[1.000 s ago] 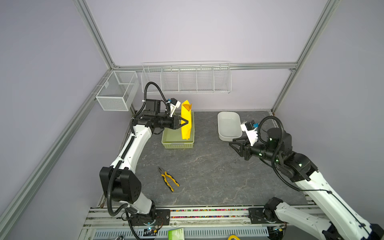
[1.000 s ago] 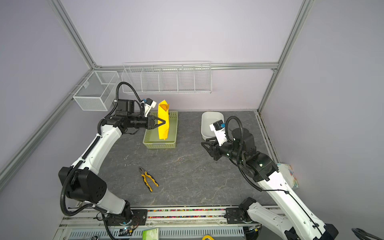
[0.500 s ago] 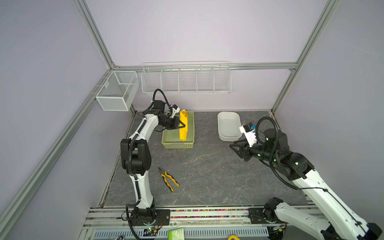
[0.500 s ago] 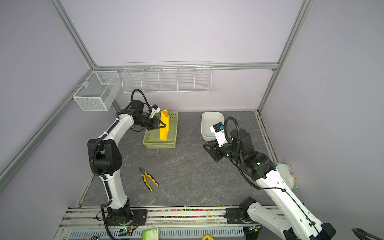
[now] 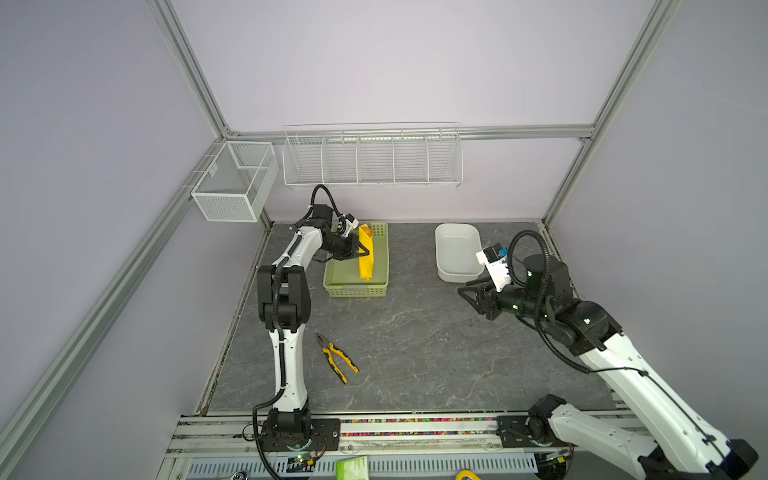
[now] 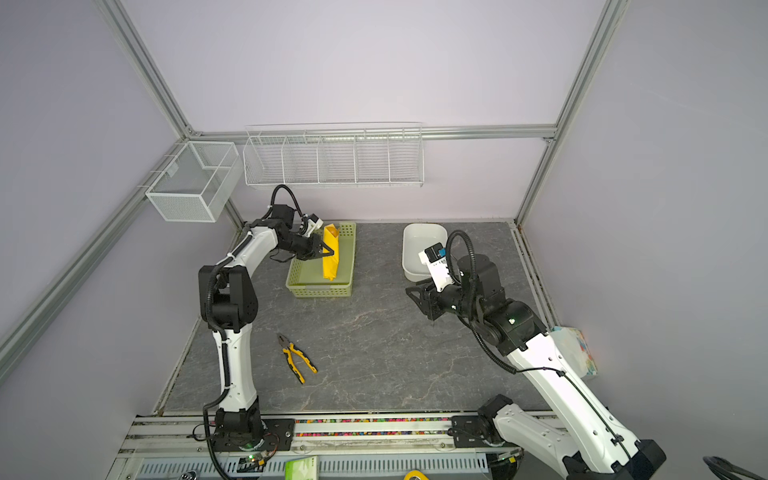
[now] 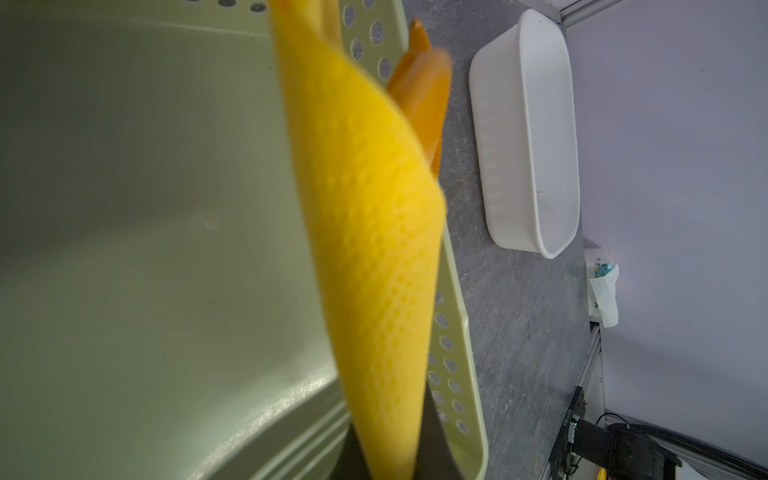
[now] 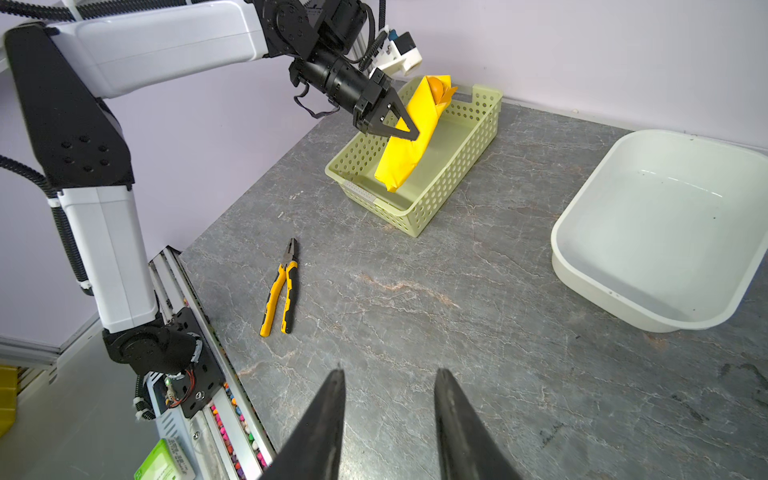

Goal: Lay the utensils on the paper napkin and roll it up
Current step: 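Lower the napkin roll into the green basket with the left gripper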

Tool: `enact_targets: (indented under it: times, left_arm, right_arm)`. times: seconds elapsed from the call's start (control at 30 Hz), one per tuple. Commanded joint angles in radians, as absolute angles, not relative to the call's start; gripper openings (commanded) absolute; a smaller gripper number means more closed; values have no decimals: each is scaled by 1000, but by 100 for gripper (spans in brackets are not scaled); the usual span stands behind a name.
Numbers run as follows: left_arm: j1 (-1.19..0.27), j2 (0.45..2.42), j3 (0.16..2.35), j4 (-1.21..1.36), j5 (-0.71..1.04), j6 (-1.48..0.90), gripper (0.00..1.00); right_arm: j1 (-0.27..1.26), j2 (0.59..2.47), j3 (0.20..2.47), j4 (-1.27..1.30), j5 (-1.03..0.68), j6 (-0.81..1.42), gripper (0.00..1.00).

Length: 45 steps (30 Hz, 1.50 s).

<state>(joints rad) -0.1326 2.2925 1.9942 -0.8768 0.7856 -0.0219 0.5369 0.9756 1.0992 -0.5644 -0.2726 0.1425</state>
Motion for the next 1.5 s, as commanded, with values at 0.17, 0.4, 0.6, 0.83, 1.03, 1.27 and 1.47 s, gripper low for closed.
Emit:
enact_targets:
  times: [0.17,0.4,0.6,0.83,1.03,1.27,1.47]
  left_arm:
    - [-131,2420,2119,-947,828,-31,0]
    - [-147,2510,2212,-995,831,-31,0]
    - [-172,2589,2318,-1064,834,-15,0]
    - [-183,2647,2368,-1082,816,-25,0]
    - [-183,2684,2389,-1109,803,-5,0]
    - [-181,2707,2402,-1132,748,10,8]
    - [-180,2707,2405,-1145,699,18,22]
  right_arm:
    - [519,1003,1086,-535,-321,115,39]
    - [508,1028,1090,-522,-342,115,39]
    - [500,1039,1091,-518,-354,115,40]
    - [485,1039,1091,-525,-362,110,40]
    - [473,1048,1091,-526,-376,108,40]
    - [466,1057,1092,-523,-385,109,40]
    - [464,1060,1095,-523,-391,113,40]
